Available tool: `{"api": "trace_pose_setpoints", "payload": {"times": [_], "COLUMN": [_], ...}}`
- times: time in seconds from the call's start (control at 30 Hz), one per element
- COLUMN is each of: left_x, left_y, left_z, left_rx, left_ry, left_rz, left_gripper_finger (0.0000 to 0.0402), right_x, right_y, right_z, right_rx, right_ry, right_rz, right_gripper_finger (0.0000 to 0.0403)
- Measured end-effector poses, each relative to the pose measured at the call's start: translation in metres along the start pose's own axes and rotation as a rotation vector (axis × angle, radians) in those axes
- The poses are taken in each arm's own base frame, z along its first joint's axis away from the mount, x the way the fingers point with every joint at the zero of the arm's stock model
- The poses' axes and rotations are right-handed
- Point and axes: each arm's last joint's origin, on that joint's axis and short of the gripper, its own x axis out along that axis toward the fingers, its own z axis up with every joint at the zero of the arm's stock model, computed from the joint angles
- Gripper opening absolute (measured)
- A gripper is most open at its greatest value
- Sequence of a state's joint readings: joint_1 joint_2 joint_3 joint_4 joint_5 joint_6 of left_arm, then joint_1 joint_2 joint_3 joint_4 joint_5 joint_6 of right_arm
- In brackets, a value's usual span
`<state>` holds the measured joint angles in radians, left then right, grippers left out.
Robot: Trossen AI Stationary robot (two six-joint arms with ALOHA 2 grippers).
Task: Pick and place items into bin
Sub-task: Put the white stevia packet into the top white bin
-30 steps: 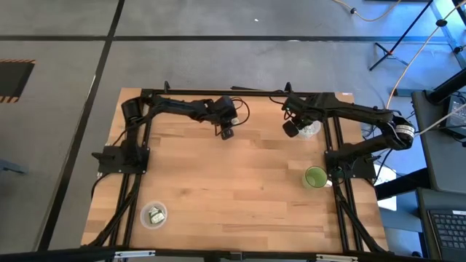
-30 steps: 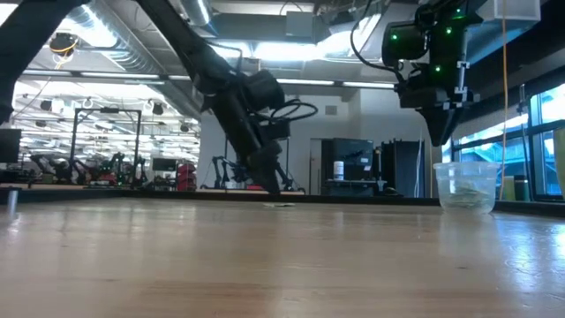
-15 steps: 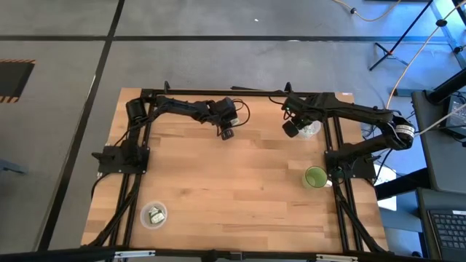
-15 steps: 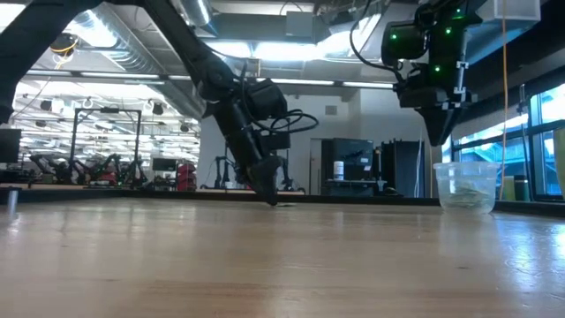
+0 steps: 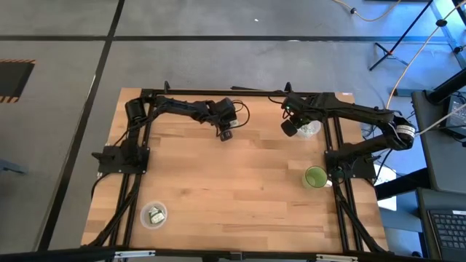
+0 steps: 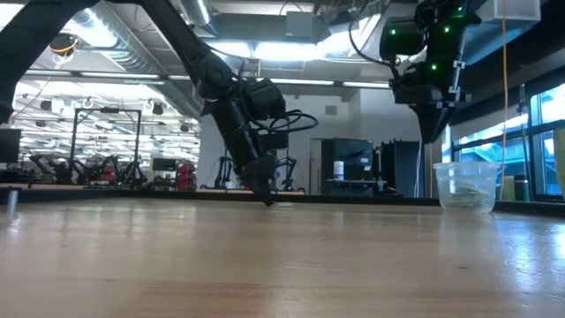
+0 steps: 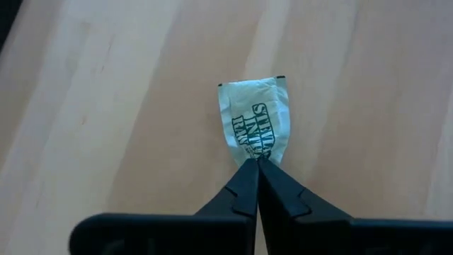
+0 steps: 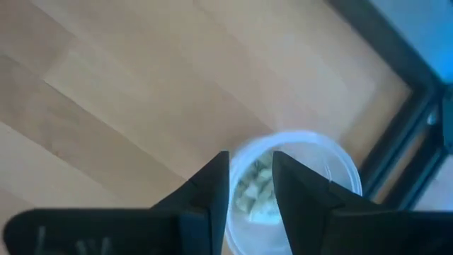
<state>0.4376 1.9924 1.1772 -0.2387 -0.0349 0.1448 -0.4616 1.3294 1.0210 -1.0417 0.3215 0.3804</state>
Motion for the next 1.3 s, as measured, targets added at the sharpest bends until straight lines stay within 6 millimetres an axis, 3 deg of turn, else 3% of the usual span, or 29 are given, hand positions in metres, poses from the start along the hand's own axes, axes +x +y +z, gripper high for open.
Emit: {"api": "trace_pose_setpoints", "payload": {"times": [0.3, 0.53, 0.77, 1.03, 1.3], "left_x": [-0.042, -0.070, -0.095, -0.103, -0.106], "left_y": [-0.012, -0.039, -0.055, -0.075, -0.091], "left_z": [0.012, 0.021, 0.027, 0.030, 0.031], "left_rx": [0.030, 0.052, 0.051, 0.058, 0.068], "left_ry": [-0.067, -0.163, -0.212, -0.225, -0.222], "left_rz": [-0.098, -0.507, -0.667, -0.794, -0.824], "left_gripper_finger": [0.0002, 0.0002, 0.0002, 0.0002, 0.0002], "right_x": [-0.037, -0.059, -0.061, -0.060, -0.056], "right_y": [0.026, 0.078, 0.133, 0.177, 0.188], "right_z": [0.006, -0.007, -0.036, -0.050, -0.052], "right_rx": [-0.208, -0.779, -1.134, -1.249, -1.233], "right_ry": [-0.364, -0.595, -0.665, -0.823, -0.855], "right_rz": [0.161, 0.315, 0.360, 0.309, 0.273], "right_gripper_finger": [0.0111, 0.0111, 0.0111, 0.0111, 0.0111]}}
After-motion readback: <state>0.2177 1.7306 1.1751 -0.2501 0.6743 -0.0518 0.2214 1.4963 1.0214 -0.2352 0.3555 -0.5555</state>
